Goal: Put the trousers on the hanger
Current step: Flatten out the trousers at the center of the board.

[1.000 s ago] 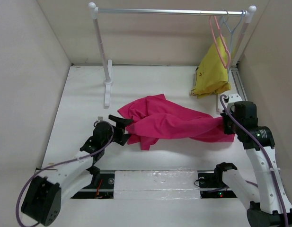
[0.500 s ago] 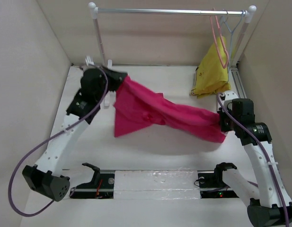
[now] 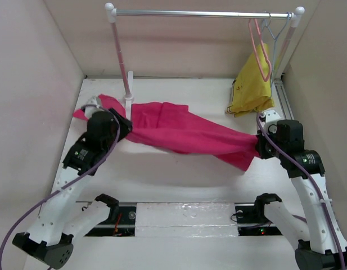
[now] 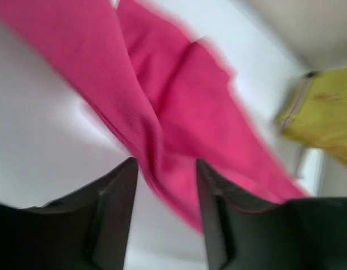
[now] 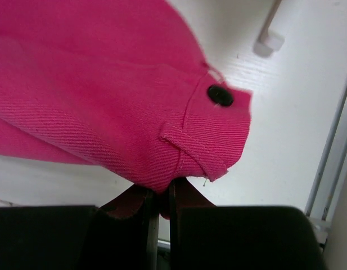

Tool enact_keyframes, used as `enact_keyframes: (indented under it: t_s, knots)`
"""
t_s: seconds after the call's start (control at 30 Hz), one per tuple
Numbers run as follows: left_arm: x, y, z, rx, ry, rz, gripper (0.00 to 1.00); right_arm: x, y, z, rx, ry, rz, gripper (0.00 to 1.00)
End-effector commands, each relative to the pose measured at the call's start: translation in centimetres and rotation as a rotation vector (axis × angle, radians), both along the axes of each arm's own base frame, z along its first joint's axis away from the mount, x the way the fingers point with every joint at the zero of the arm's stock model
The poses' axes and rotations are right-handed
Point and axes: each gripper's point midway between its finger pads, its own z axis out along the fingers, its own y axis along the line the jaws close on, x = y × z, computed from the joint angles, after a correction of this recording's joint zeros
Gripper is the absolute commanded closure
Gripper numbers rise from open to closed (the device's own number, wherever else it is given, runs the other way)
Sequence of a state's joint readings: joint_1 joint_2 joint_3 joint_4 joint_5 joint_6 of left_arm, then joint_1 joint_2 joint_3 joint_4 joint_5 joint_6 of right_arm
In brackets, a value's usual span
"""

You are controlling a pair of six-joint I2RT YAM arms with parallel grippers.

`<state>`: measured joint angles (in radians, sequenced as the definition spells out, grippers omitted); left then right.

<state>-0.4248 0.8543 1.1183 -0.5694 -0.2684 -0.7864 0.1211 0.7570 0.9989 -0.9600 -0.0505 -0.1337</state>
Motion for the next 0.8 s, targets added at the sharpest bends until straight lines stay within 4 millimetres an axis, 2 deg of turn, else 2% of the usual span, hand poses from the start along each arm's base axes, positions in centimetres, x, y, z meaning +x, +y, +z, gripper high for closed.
enact_keyframes:
  t_s: [0.0,0.03,0.1,0.13,0.17,0.2,0.23,0.27,0.3,0.33,0.37,0.4,0.43,0.47,0.5,0.57,0.6,0.63,0.67,0.7,0.73,0.77]
  knots:
    - [-3.5,2.5,-4.1,-0.033,0.084,0.104,0.56,-0.9,-0.6,1.5,-0.061,0.001,0.028,1.00]
    - [-4.1,3.4,-4.4,-0.028,0.079,0.137,0.50,-2.8,-0.1,0.3,-0.055,0.093,0.070,1.00]
    - [-5.1,4.8,-2.0,-0.065,-0.013,0.191,0.33,-4.9,0.3,-0.8,-0.043,0.179,0.116,1.00]
    - [-5.0,5.9,0.2,-0.062,-0.081,0.237,0.29,-6.1,1.3,-1.6,-0.015,0.214,0.169,1.00]
    - [-4.9,6.3,1.3,-0.028,-0.111,0.238,0.28,-6.9,1.2,-2.0,-0.015,0.236,0.169,1.00]
    - [-3.9,6.2,2.0,0.002,-0.120,0.239,0.27,-7.3,1.3,-1.7,-0.012,0.227,0.174,0.99]
    - [-3.1,5.9,2.7,0.029,-0.125,0.230,0.26,-7.5,0.6,-1.3,-0.034,0.228,0.138,0.86]
    - [-2.1,5.3,2.5,0.057,-0.110,0.202,0.25,-7.5,0.0,-0.8,-0.063,0.232,0.114,0.75]
    - [0.0,4.0,0.7,0.122,-0.040,0.163,0.25,-7.0,-0.3,0.5,-0.066,0.221,0.080,0.65]
    - [1.3,2.5,0.8,0.111,-0.040,0.113,0.25,-6.6,-0.6,1.1,-0.081,0.201,0.065,0.47]
    - [2.8,1.4,0.3,0.120,-0.037,0.077,0.26,-6.1,-0.6,1.8,-0.079,0.173,0.060,0.41]
    - [5.3,0.2,-1.0,0.120,-0.017,0.065,0.26,-5.4,-1.0,2.5,-0.099,0.139,0.034,0.38]
    - [6.6,-0.7,-1.6,0.112,-0.013,0.033,0.28,-4.1,-1.3,3.6,-0.110,0.087,0.018,0.36]
    - [7.9,-1.3,-2.2,0.113,-0.021,0.010,0.30,-3.5,-1.3,3.9,-0.116,0.073,0.016,0.37]
    - [10.6,-1.8,-3.9,0.087,0.014,0.001,0.31,-2.3,-0.8,3.7,-0.105,0.061,0.024,0.57]
    - [13.1,-2.6,-6.4,0.064,0.077,-0.043,0.33,-0.9,0.1,3.1,-0.079,0.035,0.056,0.89]
    - [15.9,-3.8,-11.0,0.074,0.198,-0.072,0.34,0.6,1.9,2.4,-0.018,0.005,0.116,1.00]
    - [15.9,-3.8,-11.1,0.081,0.199,-0.076,0.34,0.5,2.3,2.4,-0.003,0.007,0.133,1.00]
    - [16.4,-4.0,-12.8,0.094,0.250,-0.080,0.34,0.5,2.8,0.5,0.014,0.049,0.143,1.00]
    - [16.7,-4.0,-16.8,0.123,0.362,-0.072,0.34,0.6,3.1,-0.1,0.040,0.061,0.133,1.00]
    - [17.2,-4.3,-17.6,0.120,0.373,-0.077,0.34,1.4,3.3,-0.4,0.055,0.037,0.119,1.00]
    - [17.2,-4.5,-19.5,0.123,0.407,-0.089,0.34,1.2,3.4,-2.3,0.067,0.070,0.105,0.92]
